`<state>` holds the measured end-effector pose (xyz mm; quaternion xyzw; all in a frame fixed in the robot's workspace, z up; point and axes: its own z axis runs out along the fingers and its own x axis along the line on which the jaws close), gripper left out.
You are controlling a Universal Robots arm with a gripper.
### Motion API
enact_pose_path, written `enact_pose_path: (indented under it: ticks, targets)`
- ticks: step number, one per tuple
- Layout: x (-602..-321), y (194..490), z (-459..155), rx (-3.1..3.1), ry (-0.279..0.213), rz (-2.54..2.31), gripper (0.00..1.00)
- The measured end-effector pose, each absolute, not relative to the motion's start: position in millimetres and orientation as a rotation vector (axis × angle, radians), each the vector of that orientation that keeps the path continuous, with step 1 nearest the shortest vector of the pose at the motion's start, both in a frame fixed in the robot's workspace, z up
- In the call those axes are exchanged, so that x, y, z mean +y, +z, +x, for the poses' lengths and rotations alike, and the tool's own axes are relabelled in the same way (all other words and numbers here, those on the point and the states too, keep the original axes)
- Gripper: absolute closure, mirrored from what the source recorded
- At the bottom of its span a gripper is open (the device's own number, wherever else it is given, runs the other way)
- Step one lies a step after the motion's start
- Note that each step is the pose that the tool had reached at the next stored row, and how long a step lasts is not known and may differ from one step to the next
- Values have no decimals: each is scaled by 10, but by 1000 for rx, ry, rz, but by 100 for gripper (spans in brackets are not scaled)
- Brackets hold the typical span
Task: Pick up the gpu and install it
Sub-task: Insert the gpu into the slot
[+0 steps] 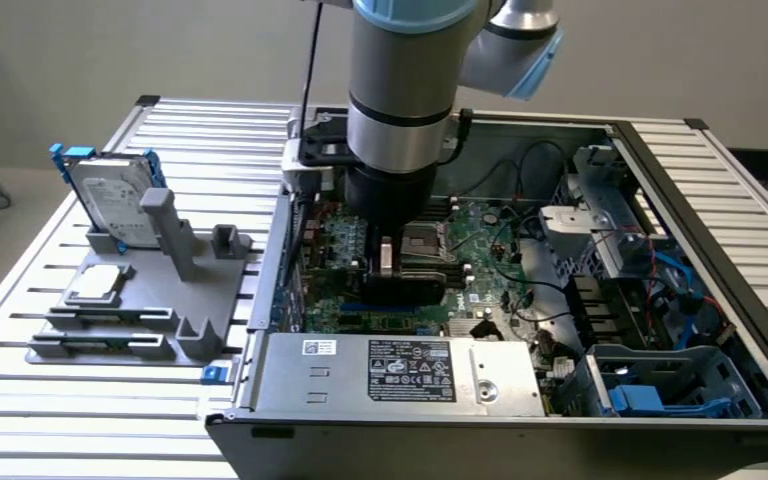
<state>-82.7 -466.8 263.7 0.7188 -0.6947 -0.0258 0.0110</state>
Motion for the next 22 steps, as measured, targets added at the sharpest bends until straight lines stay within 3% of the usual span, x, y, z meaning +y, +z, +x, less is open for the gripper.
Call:
enact_pose_path:
  ticks: [22]
  targets:
    - [-4637, 2605, -743, -2161, -118, 2216, 74]
